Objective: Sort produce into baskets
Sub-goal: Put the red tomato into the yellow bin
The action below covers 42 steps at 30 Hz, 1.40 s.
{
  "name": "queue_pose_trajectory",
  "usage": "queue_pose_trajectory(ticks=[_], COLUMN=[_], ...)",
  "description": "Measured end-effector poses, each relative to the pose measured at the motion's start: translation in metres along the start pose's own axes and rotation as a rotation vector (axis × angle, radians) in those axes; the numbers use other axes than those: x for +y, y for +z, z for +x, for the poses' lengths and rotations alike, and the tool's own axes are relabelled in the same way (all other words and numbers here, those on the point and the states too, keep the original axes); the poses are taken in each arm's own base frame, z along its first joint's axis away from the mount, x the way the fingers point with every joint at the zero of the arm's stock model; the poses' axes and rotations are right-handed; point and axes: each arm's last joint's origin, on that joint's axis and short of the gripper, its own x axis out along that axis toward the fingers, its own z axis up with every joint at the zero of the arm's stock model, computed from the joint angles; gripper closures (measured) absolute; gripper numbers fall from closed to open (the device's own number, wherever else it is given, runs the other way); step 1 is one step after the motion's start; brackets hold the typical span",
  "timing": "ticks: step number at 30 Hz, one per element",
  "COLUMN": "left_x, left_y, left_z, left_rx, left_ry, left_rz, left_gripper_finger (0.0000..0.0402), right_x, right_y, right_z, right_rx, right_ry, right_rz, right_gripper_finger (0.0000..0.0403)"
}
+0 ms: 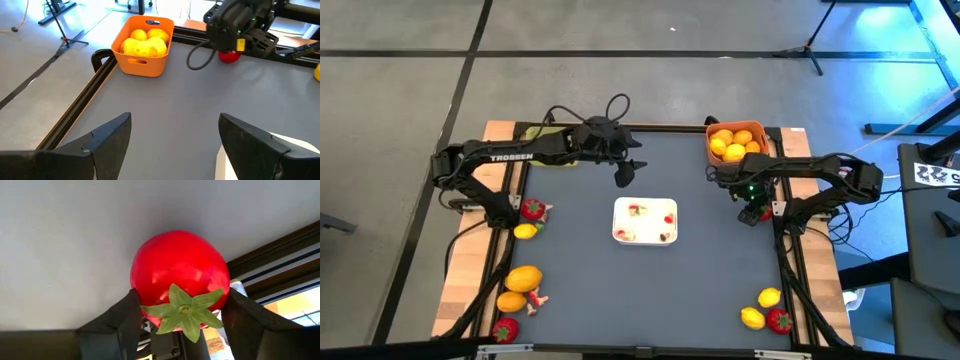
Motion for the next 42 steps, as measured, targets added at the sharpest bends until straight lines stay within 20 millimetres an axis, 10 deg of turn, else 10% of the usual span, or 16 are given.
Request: queue_pose_trajectory(ticks=[23,42], left_x=[0.0,0.013], left_y=[-0.005,-0.038], left_z=[0.0,0.004], left_rx=[0.057,0.238], left_ry=[-0.001,0.095], left_rz=[0.012,-0.013], left_gripper_finger=[0.0107,0.0107], right_x=[0.006,0.004], right_y=[0.058,0.157], right_z=[-0.112,-0.107], right_rx=[-0.854,-0.952], right_ry=[-0.049,0.081], right_rz=[-0.126,-0.16], right_gripper_finger=[0.018,0.018])
